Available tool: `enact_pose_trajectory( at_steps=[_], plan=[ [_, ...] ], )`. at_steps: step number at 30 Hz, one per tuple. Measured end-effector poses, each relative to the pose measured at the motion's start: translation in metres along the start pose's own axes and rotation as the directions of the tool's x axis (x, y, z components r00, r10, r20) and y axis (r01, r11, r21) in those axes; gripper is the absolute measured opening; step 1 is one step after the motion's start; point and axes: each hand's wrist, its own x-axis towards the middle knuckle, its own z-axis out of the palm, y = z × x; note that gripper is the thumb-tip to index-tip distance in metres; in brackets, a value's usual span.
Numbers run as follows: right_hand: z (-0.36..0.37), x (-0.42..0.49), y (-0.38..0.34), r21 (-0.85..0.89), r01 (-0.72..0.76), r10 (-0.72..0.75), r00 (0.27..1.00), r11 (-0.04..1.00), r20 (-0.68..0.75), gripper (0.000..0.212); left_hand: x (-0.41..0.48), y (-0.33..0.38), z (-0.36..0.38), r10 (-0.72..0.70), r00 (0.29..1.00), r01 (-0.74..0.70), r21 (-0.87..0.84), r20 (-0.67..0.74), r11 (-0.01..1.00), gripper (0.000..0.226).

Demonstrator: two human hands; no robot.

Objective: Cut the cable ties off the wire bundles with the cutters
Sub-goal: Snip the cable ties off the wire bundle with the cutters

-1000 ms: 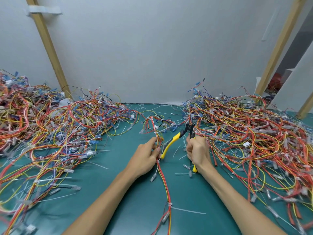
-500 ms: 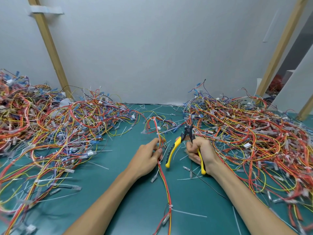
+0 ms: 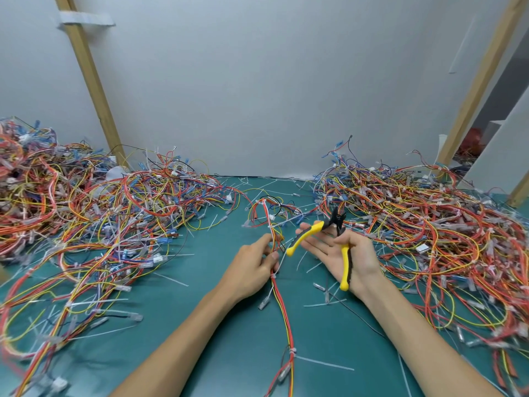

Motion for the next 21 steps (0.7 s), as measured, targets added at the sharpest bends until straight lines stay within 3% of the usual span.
enact_pose_trajectory(
  at_steps=[3,6,13,18,21],
  plan=[
    [0.0,-0.002,-0.002,0.176,-0.041,0.027,0.996,0.983,0.082,0.032,0.0,-0.001,0.0,0.004,1.0,-0.004,0.009,0.0,1.0,0.015],
    [0.001,-0.005,-0.004,0.226,-0.045,0.024,0.995,0.973,0.092,0.032,0.001,-0.001,0.001,0.003,1.0,-0.003,0.009,0.003,1.0,0.014],
    [0.011,-0.008,-0.004,0.033,-0.131,0.132,0.991,0.991,-0.034,0.033,0.001,-0.001,0.0,0.0,1.0,0.0,0.024,0.004,1.0,0.013],
    [0.016,-0.004,0.004,-0.153,-0.016,-0.018,0.975,0.988,-0.223,0.021,0.0,0.001,0.0,0.004,1.0,-0.004,0.019,0.006,1.0,0.016],
    [0.012,-0.006,0.004,-0.232,-0.037,-0.02,0.971,0.972,-0.237,0.019,0.0,0.0,0.0,-0.004,1.0,0.004,0.025,0.009,1.0,0.016]
  ],
)
